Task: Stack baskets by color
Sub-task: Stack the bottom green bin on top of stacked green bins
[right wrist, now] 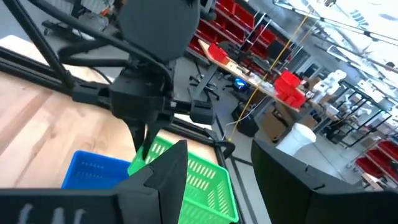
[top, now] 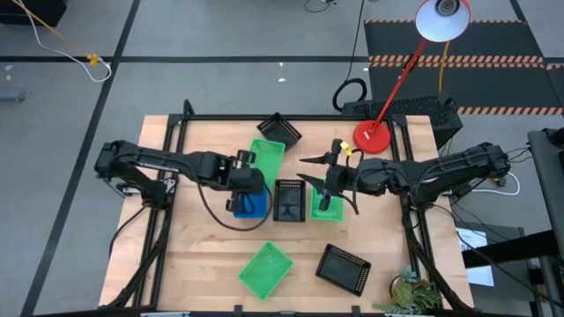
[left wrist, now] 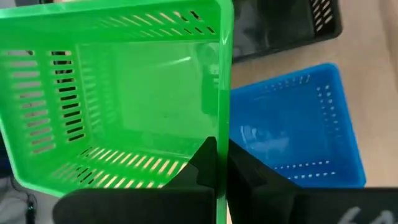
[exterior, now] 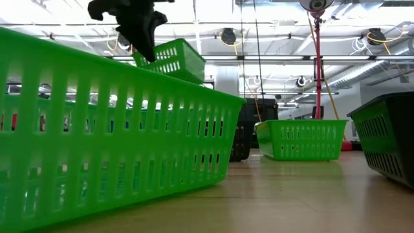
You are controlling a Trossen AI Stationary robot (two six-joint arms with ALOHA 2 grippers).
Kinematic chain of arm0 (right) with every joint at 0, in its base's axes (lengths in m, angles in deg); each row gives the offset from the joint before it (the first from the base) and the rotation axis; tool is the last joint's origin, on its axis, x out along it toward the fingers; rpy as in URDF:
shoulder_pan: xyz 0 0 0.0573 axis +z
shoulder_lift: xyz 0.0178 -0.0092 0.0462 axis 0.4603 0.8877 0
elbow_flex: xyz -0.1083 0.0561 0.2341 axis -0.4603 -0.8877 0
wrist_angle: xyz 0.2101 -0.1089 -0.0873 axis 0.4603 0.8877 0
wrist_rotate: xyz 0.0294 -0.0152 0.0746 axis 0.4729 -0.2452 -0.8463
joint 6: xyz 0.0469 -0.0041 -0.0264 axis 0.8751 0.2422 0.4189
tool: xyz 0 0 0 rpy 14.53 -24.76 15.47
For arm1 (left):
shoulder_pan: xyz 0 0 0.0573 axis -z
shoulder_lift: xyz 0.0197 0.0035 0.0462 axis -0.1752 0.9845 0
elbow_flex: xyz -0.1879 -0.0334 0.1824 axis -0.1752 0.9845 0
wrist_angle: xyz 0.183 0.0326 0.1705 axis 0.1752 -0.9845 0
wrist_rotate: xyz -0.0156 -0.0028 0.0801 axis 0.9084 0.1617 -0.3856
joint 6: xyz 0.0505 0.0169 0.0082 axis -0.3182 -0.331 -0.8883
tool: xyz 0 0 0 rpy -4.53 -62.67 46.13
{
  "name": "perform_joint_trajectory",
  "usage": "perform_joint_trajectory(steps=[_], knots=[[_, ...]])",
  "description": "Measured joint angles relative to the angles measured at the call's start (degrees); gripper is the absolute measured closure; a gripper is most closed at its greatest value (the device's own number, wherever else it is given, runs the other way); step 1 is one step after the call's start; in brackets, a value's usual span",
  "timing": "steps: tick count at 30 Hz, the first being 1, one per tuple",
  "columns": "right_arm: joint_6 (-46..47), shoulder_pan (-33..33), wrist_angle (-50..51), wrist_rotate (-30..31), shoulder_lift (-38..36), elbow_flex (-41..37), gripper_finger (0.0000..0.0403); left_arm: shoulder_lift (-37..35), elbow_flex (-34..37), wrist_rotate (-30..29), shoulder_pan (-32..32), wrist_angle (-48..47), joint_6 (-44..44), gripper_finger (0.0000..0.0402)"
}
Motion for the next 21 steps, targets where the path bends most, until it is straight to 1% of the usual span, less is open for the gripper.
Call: perform_joint_trajectory(steps=[3, 5, 10, 12, 14, 17, 21], knots=[[1.1, 0.0, 1.4, -0.3, 0.0, 0.0, 0.0232, 1.2, -1.5, 0.0, 1.1, 0.4, -1.0, 0.0385], [1.7, -0.2, 2.4, -1.6, 0.0, 0.0, 0.0232, 1.8, -2.1, 0.0, 1.6, 0.4, -1.2, 0.0381], [2.7, -0.4, 3.2, -4.7, 0.0, 0.3, 0.0232, 2.1, -2.7, 0.0, 2.0, 0.4, -1.3, 0.0394], [2.4, -0.5, 5.4, -4.8, 0.1, 2.7, 0.0232, 2.1, -2.7, 0.0, 2.0, 0.4, -1.4, 0.0391], [2.4, -1.2, 8.7, -6.4, 0.4, 6.3, 0.0232, 2.1, -2.7, -0.4, 1.9, 0.4, -1.4, 0.0383], [2.8, -3.0, 15.7, -12.0, 1.4, 11.9, 0.0232, 2.1, -2.7, -0.5, 1.8, 0.4, -1.7, 0.0380], [2.7, -5.8, 22.8, -17.4, 4.1, 17.5, 0.0232, 2.1, -2.7, -0.5, 1.8, 0.4, -1.8, 0.0394]])
